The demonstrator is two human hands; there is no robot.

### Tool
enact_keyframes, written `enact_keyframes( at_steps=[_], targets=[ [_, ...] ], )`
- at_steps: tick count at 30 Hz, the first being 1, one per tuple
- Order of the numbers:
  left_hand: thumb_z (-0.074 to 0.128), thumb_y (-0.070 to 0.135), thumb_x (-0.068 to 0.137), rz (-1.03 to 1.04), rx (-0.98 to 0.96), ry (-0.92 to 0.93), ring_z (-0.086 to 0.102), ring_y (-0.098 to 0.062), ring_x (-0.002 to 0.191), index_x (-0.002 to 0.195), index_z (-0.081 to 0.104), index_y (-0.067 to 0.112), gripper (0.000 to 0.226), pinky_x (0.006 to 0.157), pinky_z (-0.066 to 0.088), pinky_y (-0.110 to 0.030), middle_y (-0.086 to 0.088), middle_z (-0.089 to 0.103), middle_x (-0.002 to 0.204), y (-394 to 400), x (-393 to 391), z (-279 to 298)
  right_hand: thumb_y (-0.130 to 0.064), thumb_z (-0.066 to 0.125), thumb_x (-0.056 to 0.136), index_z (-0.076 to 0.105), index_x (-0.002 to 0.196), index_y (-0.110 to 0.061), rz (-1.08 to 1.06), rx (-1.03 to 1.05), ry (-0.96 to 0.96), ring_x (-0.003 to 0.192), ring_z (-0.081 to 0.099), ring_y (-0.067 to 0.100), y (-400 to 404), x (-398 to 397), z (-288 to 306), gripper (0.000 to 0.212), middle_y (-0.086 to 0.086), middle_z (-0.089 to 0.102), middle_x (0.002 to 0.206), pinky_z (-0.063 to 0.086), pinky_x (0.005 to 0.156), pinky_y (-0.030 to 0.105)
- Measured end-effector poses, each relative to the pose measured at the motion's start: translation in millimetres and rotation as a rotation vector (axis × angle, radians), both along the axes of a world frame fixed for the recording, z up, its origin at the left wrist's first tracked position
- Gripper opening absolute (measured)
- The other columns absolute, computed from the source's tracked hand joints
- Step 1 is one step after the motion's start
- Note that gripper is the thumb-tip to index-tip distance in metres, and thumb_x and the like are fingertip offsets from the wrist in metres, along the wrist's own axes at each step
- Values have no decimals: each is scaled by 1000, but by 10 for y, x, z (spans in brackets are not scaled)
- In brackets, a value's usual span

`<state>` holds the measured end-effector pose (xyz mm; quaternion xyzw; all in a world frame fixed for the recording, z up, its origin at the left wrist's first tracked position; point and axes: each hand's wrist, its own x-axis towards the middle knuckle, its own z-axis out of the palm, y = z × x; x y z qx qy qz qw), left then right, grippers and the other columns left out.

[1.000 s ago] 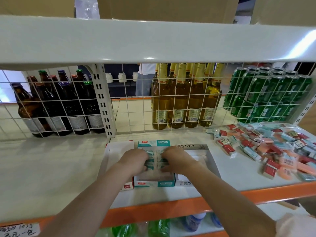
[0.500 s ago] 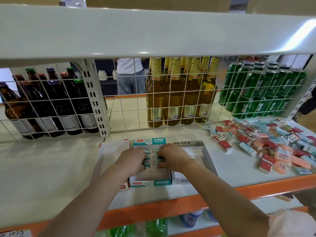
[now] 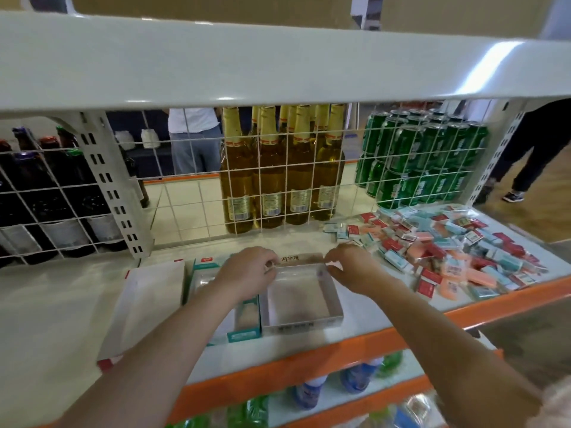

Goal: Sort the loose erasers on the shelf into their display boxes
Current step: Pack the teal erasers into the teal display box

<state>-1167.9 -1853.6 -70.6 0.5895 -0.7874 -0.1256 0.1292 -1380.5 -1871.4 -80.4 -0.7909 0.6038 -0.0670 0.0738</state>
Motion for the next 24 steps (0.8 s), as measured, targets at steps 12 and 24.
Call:
enact_keyframes(
  at_steps=[12,24],
  targets=[
    [50,25,94,-137,49,-3,53,-17,113,125,57,17,33,92,42,-29,-2,56,126,-365,-1013,-104,-24,48,95,57,120,-14,-330,0,22,100,61,24,-115,-1013,-51,29,8,64,112,48,78,30],
    [47,27,94,-53,55,-22,52,-22,111,125,55,19,33,90,43,-30,-5,55,122,-589,-1387,-258,-17,42,96,50,120,-5,-278,34,43,105,57,30,-227,-1154,-165,28,13,54,123,47,80,33]
  ],
)
